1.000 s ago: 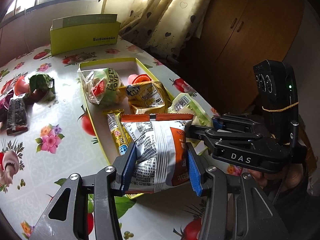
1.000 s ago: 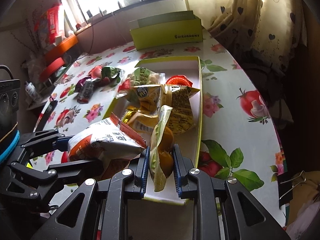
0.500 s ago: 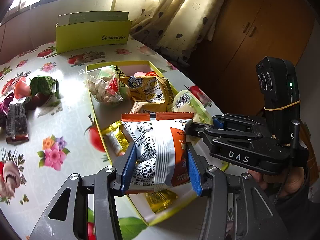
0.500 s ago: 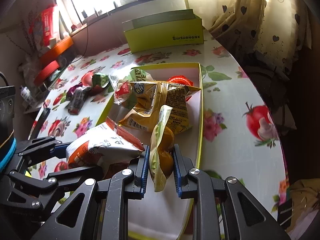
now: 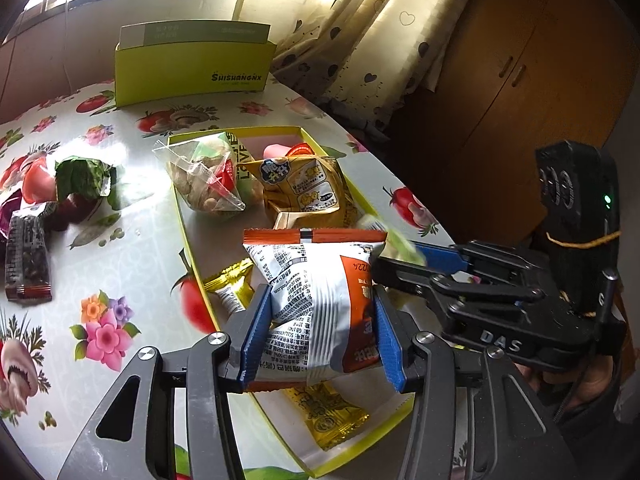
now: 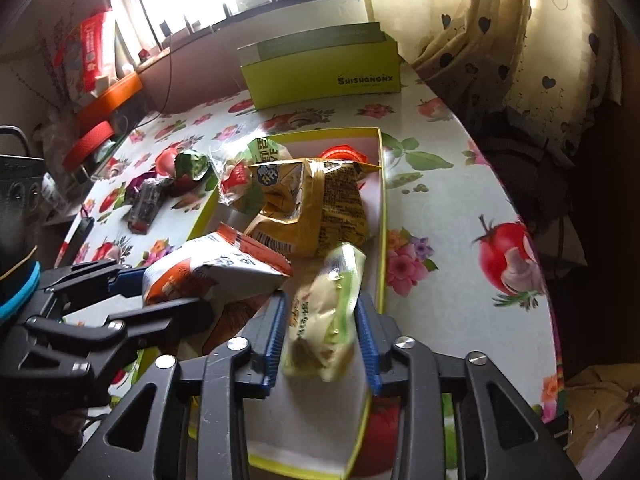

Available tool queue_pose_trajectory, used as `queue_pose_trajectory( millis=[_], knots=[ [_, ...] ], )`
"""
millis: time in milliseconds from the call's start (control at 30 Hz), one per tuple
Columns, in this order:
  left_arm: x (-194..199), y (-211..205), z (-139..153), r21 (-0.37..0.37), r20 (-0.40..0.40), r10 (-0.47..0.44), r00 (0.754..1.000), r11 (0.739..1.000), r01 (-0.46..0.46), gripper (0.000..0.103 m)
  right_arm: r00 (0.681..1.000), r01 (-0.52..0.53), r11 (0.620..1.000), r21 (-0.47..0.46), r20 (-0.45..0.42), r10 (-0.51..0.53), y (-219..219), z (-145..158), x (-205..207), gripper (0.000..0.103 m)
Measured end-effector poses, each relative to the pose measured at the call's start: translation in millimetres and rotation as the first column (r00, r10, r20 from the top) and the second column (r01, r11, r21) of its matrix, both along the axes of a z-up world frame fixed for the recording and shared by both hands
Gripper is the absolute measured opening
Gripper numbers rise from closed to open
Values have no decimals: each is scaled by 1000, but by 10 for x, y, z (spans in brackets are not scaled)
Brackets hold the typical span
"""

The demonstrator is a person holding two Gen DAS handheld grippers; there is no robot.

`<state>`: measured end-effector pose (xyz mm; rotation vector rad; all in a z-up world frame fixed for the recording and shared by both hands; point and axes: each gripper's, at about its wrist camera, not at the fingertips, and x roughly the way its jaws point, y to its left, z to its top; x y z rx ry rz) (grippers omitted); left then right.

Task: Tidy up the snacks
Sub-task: 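Lower the pale bag into the tray and open the right gripper, then lower the chip bag into the tray and open the left gripper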

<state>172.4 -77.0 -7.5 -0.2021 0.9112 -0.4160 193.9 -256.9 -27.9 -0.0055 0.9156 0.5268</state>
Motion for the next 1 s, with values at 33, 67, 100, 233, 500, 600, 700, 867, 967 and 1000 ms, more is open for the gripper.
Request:
queue_pose_trajectory(
  millis=[33, 67, 100, 233, 500, 600, 700, 867, 967, 1000],
  knots=[
    [1, 1, -2, -12, -6, -3, 1000, 1000, 3, 50, 1000, 2, 1000, 2, 4, -2, -18, 12, -22, 34],
    [0, 4, -5, -24, -11, -5, 1000, 1000, 5, 50, 1000, 3, 1000, 5, 8, -3, -35, 25, -45, 34],
    [1, 5, -8, -32, -16, -8, 1000, 999, 8, 50, 1000, 3, 1000, 10, 12, -3, -48, 41, -71, 34],
    [-31, -4, -2, -56, -27, -17, 999, 998, 15, 51, 1000, 11, 1000, 20, 29, -12, -97, 111, -155, 34],
    [-200, -8, 130, -47, 26, -15, 1000, 999, 16, 51, 999, -2, 1000, 26, 46, 0, -62, 198, -308, 34],
    [-268, 31, 157, -43, 34, -6, 999, 999, 7, 51, 999, -10, 1000, 26, 50, 8, -27, 228, -370, 34],
    [-350, 80, 182, -40, 49, 2, 999, 999, 0, 51, 998, -23, 999, 26, 55, 21, 26, 253, -431, 34],
    [-457, 189, 231, -12, 76, 47, 996, 999, -46, 51, 998, -40, 999, 25, 58, 38, 97, 280, -505, 34],
    [-522, 267, 287, 8, 101, 78, 992, 997, -79, 51, 997, -50, 998, 25, 59, 48, 139, 289, -552, 34],
    [-544, 295, 304, 12, 108, 89, 990, 996, -91, 51, 997, -53, 998, 25, 59, 51, 155, 295, -561, 34]
  ],
)
